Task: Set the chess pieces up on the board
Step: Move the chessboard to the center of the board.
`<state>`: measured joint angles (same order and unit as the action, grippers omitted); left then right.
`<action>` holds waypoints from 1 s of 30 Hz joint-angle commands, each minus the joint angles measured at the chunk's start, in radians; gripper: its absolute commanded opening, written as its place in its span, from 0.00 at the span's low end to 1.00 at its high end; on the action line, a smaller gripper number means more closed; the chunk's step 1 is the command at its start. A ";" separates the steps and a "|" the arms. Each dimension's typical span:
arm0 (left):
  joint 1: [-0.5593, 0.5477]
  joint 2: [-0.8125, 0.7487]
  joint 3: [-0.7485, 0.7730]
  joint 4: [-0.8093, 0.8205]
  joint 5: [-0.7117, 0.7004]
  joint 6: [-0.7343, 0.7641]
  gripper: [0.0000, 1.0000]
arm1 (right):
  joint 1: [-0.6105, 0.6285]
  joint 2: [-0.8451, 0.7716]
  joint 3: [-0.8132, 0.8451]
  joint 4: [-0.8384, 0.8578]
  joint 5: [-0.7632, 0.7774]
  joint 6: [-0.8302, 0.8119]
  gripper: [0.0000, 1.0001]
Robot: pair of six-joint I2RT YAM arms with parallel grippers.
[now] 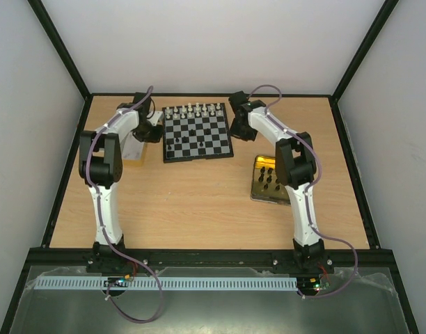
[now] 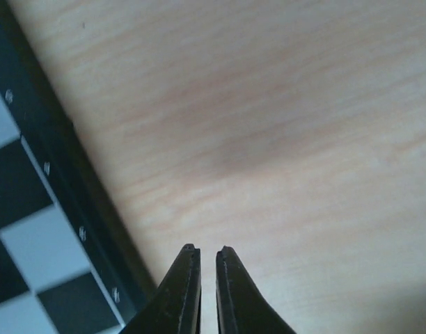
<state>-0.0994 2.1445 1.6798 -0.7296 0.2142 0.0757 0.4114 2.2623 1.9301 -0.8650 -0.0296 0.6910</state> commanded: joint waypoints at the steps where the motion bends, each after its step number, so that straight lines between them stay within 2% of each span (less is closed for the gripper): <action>1: 0.011 0.086 0.096 -0.044 -0.031 -0.037 0.04 | -0.011 0.118 0.158 -0.073 0.024 -0.003 0.09; 8: 0.026 0.171 0.196 -0.048 -0.053 -0.050 0.07 | -0.034 0.241 0.332 -0.065 -0.002 0.033 0.14; 13: 0.058 0.226 0.277 -0.051 -0.054 -0.061 0.12 | -0.042 0.270 0.351 -0.024 -0.010 0.046 0.17; 18: 0.076 0.294 0.374 -0.062 -0.049 -0.069 0.23 | -0.059 0.307 0.369 0.014 -0.019 0.063 0.18; 23: 0.084 0.357 0.441 -0.058 -0.018 -0.082 0.29 | -0.071 0.360 0.418 0.061 -0.051 0.085 0.17; 27: 0.089 0.396 0.463 -0.059 0.051 -0.098 0.29 | -0.072 0.399 0.443 0.099 -0.093 0.109 0.12; 30: 0.094 0.417 0.461 -0.062 0.111 -0.110 0.22 | -0.072 0.413 0.442 0.117 -0.117 0.125 0.07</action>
<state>-0.0120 2.4950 2.1414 -0.7498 0.2356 -0.0082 0.3412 2.6152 2.3600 -0.7662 -0.1059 0.7788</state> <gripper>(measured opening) 0.267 0.101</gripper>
